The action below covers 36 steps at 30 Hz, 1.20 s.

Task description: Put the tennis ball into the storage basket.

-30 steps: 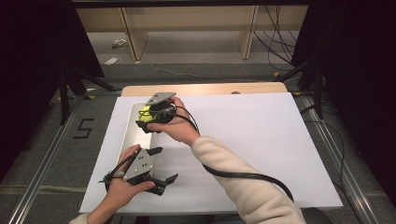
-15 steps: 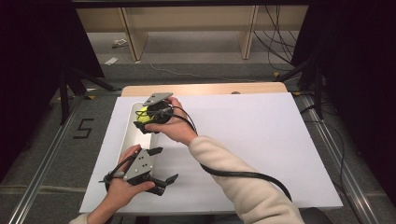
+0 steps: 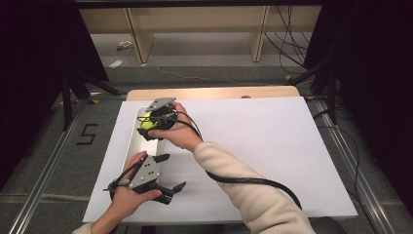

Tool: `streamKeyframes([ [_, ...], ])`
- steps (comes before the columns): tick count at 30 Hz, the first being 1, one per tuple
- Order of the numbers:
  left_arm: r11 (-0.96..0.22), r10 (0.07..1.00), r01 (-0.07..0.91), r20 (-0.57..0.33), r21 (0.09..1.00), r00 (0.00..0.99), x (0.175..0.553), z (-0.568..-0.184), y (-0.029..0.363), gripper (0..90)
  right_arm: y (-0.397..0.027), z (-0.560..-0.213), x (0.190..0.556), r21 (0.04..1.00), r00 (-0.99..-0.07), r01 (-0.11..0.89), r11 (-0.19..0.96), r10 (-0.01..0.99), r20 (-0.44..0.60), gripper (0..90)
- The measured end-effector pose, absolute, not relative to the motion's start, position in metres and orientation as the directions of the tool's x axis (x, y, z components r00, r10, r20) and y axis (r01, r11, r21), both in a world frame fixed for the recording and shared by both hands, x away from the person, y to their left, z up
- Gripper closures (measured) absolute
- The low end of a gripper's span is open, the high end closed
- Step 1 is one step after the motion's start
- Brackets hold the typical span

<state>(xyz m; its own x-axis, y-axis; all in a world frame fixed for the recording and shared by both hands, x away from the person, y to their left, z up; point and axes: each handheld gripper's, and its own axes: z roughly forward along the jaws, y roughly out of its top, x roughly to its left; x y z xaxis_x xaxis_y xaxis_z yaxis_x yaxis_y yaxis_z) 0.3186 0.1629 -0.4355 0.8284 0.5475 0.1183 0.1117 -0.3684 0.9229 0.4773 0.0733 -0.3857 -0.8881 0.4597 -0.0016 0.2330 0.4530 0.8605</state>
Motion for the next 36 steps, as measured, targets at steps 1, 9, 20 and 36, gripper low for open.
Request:
streamKeyframes([
  [1, -0.368, 0.547, 0.111, 0.118, 0.923, 0.829, 0.319, -0.436, 0.163, 2.0, 0.074, -0.386, 0.477, 0.861, -0.889, 0.232, 0.454, 0.458, -0.002, 26.3],
  [9, -0.370, 0.545, 0.114, 0.116, 0.922, 0.830, 0.319, -0.436, 0.163, 2.1, 0.080, -0.392, 0.479, 0.850, -0.893, 0.234, 0.472, 0.450, -0.004, 26.2],
  [20, -0.374, 0.542, 0.114, 0.117, 0.920, 0.832, 0.319, -0.437, 0.163, 2.2, 0.087, -0.400, 0.483, 0.829, -0.897, 0.246, 0.501, 0.441, -0.001, 26.2],
  [36, -0.378, 0.537, 0.113, 0.118, 0.919, 0.835, 0.318, -0.437, 0.162, 2.3, 0.094, -0.407, 0.487, 0.811, -0.899, 0.252, 0.528, 0.439, -0.006, 26.2],
])
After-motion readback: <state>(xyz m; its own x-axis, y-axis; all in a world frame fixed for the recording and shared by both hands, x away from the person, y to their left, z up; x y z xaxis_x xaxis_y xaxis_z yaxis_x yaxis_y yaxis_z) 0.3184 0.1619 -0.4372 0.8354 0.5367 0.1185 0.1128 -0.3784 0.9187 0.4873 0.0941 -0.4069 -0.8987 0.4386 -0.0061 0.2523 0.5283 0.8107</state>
